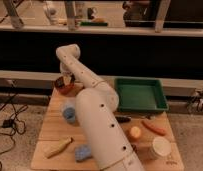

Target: Wipe red bowl with eraser

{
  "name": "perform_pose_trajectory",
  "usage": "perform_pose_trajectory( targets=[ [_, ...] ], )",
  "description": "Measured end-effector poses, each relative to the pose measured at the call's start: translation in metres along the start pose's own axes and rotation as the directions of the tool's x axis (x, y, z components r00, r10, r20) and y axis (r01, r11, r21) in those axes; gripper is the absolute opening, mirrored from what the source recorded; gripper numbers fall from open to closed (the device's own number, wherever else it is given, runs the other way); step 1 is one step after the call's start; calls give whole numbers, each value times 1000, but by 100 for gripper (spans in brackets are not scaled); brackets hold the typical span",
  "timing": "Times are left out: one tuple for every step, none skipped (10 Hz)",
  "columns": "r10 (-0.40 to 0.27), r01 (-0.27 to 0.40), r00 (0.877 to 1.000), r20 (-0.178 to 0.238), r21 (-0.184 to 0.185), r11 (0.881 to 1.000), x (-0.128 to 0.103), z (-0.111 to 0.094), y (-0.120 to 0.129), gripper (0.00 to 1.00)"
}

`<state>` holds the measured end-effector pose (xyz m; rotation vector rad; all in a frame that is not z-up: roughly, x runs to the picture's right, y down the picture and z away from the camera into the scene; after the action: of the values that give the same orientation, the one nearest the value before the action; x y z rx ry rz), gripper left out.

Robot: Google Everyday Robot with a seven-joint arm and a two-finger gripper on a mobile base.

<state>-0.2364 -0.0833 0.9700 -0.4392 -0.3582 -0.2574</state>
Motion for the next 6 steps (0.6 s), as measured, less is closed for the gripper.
perform_pose_trajectory(
  targets=[
    [-9,9,1000,-5,3,1000,-3,-2,-5,0],
    [-16,16,1000,-8,2,1000,-5,0,-9,0],
    [-19,19,1000,-10,-1,1000,-6,2,-10,0],
    [-22,22,1000,-13,-5,1000,-6,5,-12,0],
    [-25,25,1000,-12,-5,1000,-9,6,-13,0],
    [-26,26,1000,-12,-5,1000,-10,6,-13,0]
  ],
)
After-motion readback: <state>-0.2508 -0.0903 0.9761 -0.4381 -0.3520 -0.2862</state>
